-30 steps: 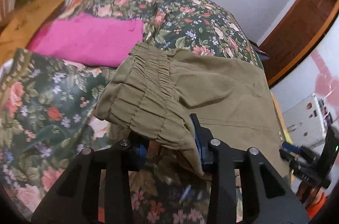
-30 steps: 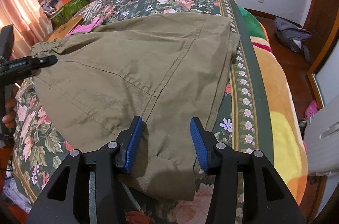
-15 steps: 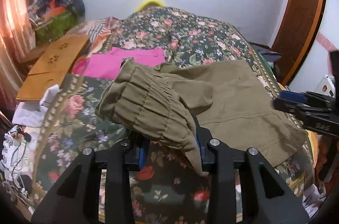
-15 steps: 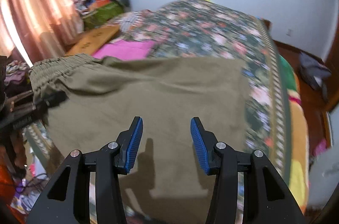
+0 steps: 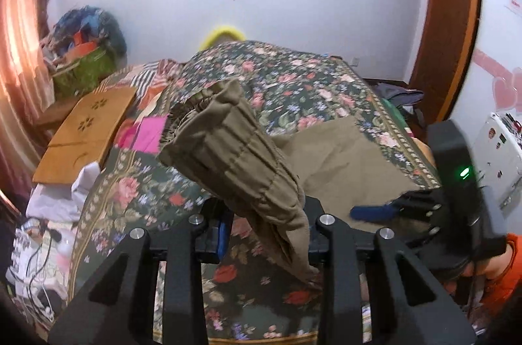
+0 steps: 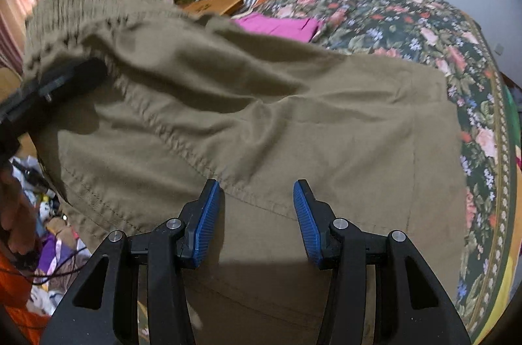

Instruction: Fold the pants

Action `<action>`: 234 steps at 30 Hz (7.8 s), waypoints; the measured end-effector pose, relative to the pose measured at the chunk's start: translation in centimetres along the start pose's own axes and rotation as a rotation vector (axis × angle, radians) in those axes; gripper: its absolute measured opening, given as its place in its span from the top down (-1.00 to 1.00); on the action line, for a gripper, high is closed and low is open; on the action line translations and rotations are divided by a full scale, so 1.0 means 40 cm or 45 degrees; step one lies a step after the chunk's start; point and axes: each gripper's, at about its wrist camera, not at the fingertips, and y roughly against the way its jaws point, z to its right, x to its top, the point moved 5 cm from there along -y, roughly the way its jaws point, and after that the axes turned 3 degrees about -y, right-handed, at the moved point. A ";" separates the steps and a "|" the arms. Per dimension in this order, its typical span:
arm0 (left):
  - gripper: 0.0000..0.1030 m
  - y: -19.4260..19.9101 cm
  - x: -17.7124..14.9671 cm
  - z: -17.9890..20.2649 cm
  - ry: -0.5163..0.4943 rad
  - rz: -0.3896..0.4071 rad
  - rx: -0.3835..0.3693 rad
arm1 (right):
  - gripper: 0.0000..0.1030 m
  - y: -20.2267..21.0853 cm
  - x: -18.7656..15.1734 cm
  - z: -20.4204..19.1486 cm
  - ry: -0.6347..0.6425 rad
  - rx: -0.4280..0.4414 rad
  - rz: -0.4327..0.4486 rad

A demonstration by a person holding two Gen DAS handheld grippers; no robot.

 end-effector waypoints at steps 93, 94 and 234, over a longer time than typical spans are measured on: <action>-0.59 -0.222 -0.126 0.253 -0.133 -0.395 -0.327 | -0.06 0.251 -0.209 0.291 -0.437 -0.197 0.254; -0.59 -0.219 -0.120 0.250 -0.137 -0.400 -0.338 | -0.10 0.250 -0.214 0.294 -0.452 -0.189 0.249; -0.88 -0.394 -0.019 -0.178 0.167 -0.447 -0.017 | -0.50 0.175 0.065 0.321 -0.206 -0.459 0.197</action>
